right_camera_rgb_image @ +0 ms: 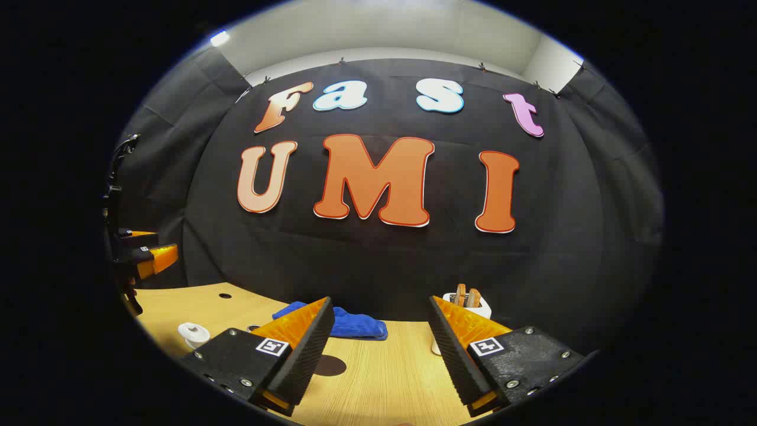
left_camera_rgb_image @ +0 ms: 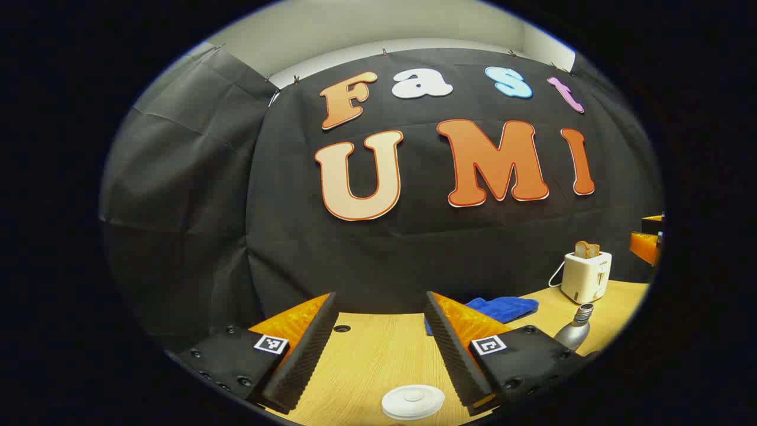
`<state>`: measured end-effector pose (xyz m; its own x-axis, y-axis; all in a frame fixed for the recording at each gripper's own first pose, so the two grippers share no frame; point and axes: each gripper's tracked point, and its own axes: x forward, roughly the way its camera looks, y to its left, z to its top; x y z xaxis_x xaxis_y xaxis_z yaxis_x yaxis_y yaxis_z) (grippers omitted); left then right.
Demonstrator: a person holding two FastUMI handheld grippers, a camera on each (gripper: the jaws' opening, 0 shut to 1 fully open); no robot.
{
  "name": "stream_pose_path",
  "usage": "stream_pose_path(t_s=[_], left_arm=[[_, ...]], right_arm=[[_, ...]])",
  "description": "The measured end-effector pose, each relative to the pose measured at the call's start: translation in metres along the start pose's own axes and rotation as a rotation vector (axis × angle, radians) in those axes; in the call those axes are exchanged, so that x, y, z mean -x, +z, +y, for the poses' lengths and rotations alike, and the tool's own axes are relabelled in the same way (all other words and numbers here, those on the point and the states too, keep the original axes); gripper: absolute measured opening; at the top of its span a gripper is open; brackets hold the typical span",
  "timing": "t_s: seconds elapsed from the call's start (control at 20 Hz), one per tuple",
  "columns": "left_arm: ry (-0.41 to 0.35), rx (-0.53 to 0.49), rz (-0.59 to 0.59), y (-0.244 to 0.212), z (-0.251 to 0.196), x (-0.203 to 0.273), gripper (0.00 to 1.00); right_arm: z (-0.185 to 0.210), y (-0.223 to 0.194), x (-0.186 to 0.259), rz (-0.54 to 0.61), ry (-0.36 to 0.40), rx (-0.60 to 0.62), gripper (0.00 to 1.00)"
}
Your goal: Open the teacup lid with one hand, grasp the water bottle and pour water into the teacup with the other hand; after pouring, place the water bottle on the coaster and then close the teacup lid.
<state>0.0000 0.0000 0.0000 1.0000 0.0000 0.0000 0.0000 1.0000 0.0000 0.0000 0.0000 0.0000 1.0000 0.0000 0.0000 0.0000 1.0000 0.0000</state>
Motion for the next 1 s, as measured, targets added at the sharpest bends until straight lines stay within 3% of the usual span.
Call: stream_pose_path(t_s=[0.75,1.0], left_arm=[[0.001,-0.019,-0.008,-0.001,0.003,0.000,0.97],[0.002,-0.010,0.009,-0.008,0.005,-0.001,1.00]], right_arm=[[0.011,0.006,0.000,-0.010,0.037,-0.013,0.95],[0.027,0.007,0.006,-0.016,0.097,-0.017,0.95]])
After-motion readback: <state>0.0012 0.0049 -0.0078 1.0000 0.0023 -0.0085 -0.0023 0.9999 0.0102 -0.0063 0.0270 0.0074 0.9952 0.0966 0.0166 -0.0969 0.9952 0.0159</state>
